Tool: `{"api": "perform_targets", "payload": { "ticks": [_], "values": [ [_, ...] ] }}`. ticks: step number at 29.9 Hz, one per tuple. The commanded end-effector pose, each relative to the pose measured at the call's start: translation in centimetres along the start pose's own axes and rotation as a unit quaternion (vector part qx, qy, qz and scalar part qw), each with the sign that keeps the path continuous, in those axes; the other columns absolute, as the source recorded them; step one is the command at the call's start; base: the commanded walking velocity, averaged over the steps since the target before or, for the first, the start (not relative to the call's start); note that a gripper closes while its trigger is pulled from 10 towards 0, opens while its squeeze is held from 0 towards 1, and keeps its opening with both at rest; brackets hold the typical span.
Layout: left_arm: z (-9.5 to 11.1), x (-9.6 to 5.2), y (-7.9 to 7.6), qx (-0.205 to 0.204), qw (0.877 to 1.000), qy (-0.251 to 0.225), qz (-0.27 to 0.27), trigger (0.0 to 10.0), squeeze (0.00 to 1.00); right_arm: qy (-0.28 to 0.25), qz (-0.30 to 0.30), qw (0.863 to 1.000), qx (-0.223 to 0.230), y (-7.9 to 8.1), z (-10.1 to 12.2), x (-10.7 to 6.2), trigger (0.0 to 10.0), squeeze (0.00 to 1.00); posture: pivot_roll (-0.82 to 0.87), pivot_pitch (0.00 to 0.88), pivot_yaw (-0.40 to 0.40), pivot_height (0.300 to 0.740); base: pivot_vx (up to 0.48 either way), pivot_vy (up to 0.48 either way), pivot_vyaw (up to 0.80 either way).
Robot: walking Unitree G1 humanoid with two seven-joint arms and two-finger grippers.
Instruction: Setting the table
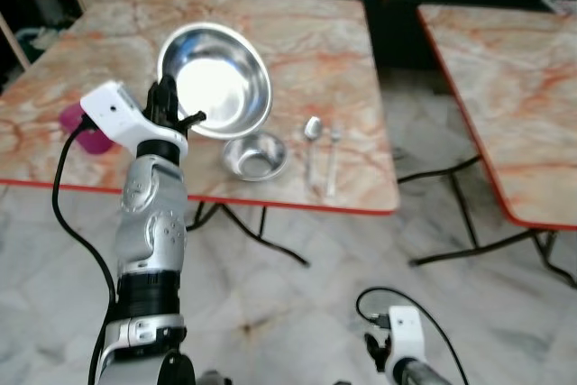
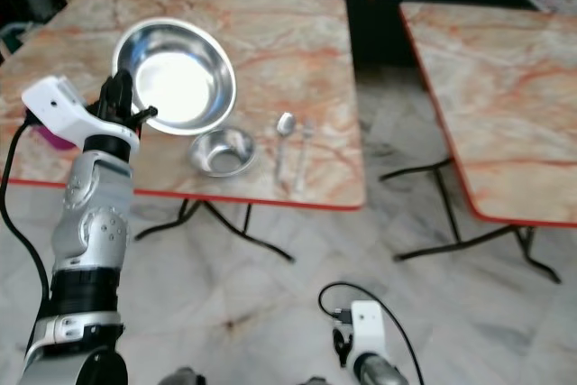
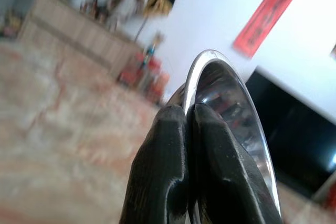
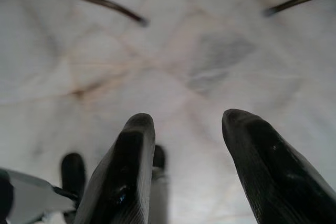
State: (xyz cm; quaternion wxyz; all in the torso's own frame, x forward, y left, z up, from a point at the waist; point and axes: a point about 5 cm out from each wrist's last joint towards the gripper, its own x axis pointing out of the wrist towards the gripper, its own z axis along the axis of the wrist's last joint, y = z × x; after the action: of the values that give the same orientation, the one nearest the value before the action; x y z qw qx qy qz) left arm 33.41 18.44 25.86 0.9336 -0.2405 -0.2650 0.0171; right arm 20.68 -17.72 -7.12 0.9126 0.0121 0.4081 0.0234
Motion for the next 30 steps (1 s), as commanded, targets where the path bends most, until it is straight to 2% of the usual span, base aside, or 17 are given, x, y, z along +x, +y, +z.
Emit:
{"api": "perform_targets", "payload": {
  "ticks": [1, 3, 6, 9, 11, 13, 14, 16, 20, 22, 24, 25, 26, 27, 29, 30],
  "values": [
    [1.6, -0.2, 0.7, 0.006, 1.000, -0.026, 0.006, 10.0, 0.00, 0.006, 0.007, 1.000, 0.006, 0.7, -0.4, 0.0, 10.0, 0.00, 0.11, 0.127, -0.056, 0.740, 0.000, -0.472, 0.00],
    [2.0, -0.8, 1.6, 0.018, 0.999, -0.028, 0.005, 10.0, 0.00, 0.007, 0.010, 1.000, 0.002, 0.8, -0.5, 0.0, 10.0, 0.00, 0.12, 0.129, -0.057, 0.740, 0.000, -0.428, 0.00],
    [2.0, -0.9, 1.7, 0.018, 0.999, -0.027, 0.006, 10.0, 0.00, 0.007, 0.010, 1.000, 0.001, 0.8, -0.5, 0.0, 10.0, 0.00, 0.12, 0.129, -0.057, 0.740, 0.000, -0.428, 0.00],
    [0.9, -3.1, 3.0, 0.041, 0.999, 0.008, 0.020, 10.0, 0.00, 0.007, 0.013, 1.000, 0.001, 1.0, -0.4, 0.1, 10.0, 0.00, 0.13, 0.148, -0.059, 0.740, 0.000, -0.429, 0.00],
    [0.5, -3.6, 3.2, 0.047, 0.998, 0.017, 0.024, 10.0, 0.00, 0.007, 0.013, 1.000, 0.000, 1.0, -0.4, 0.1, 10.0, 0.00, 0.13, 0.148, -0.059, 0.740, 0.000, -0.429, 0.00],
    [-0.8, -5.6, 4.7, 0.070, 0.995, 0.053, 0.044, 10.0, 0.00, 0.006, 0.014, 1.000, 0.001, 1.0, -0.3, 0.1, 10.0, 0.00, 0.13, 0.156, -0.058, 0.740, 0.000, -0.429, 0.00],
    [-0.8, -5.6, 4.7, 0.070, 0.995, 0.053, 0.044, 10.0, 0.00, 0.006, 0.014, 1.000, 0.001, 1.0, -0.3, 0.1, 10.0, 0.00, 0.13, 0.156, -0.058, 0.740, 0.000, -0.428, 0.00],
    [-1.9, -7.2, 6.2, 0.079, 0.991, 0.081, 0.065, 10.0, 0.00, 0.006, 0.014, 1.000, 0.001, 1.1, -0.3, 0.1, 10.0, 0.00, 0.13, 0.162, -0.057, 0.740, 0.000, -0.428, 0.00],
    [-2.5, -8.3, 7.3, 0.088, 0.988, 0.097, 0.080, 10.0, 0.00, 0.007, 0.014, 1.000, 0.002, 1.1, -0.5, 0.0, 10.0, 0.00, 0.13, 0.161, -0.057, 0.740, 0.000, -0.375, 0.00],
    [-3.4, -9.7, 8.3, 0.103, 0.983, 0.125, 0.081, 10.0, 0.00, 0.008, 0.013, 1.000, 0.003, 1.1, -0.6, 0.0, 10.0, 0.00, 0.13, 0.163, -0.054, 0.740, 0.000, -0.137, 0.00],
    [-3.6, -10.0, 8.5, 0.108, 0.982, 0.132, 0.080, 10.0, 0.00, 0.008, 0.013, 1.000, 0.003, 1.1, -0.6, 0.0, 10.0, 0.00, 0.13, 0.163, -0.054, 0.740, 0.000, 0.000, 0.00],
    [-4.4, -11.2, 9.4, 0.113, 0.978, 0.155, 0.086, 10.0, 0.00, 0.008, 0.012, 1.000, 0.005, 1.1, -0.7, 0.0, 10.0, 0.00, 0.13, 0.165, -0.048, 0.740, 0.000, 0.000, 0.00],
    [-4.4, -11.2, 9.4, 0.113, 0.978, 0.155, 0.086, 10.0, 0.00, 0.008, 0.012, 1.000, 0.005, 1.1, -0.7, 0.0, 10.0, 0.00, 0.13, 0.165, -0.048, 0.740, 0.000, 0.000, 0.00],
    [-5.5, -12.8, 10.5, 0.126, 0.969, 0.192, 0.093, 10.0, 0.00, 0.007, 0.011, 1.000, 0.007, 1.1, -0.7, 0.0, 10.0, 0.00, 0.13, 0.166, -0.047, 0.740, 0.000, 0.000, 0.00],
    [-6.3, -14.1, 11.7, 0.131, 0.960, 0.223, 0.105, 10.0, 0.00, 0.007, 0.011, 1.000, 0.008, 1.1, -0.7, 0.0, 10.0, 0.00, 0.13, 0.165, -0.045, 0.740, 0.000, 0.000, 0.00],
    [-7.2, -15.1, 12.7, 0.137, 0.949, 0.257, 0.121, 10.0, 0.00, 0.008, 0.011, 1.000, 0.008, 1.1, -0.7, 0.0, 10.0, 0.00, 0.13, 0.166, -0.046, 0.740, 0.000, 0.000, 0.00]
  ]
}}
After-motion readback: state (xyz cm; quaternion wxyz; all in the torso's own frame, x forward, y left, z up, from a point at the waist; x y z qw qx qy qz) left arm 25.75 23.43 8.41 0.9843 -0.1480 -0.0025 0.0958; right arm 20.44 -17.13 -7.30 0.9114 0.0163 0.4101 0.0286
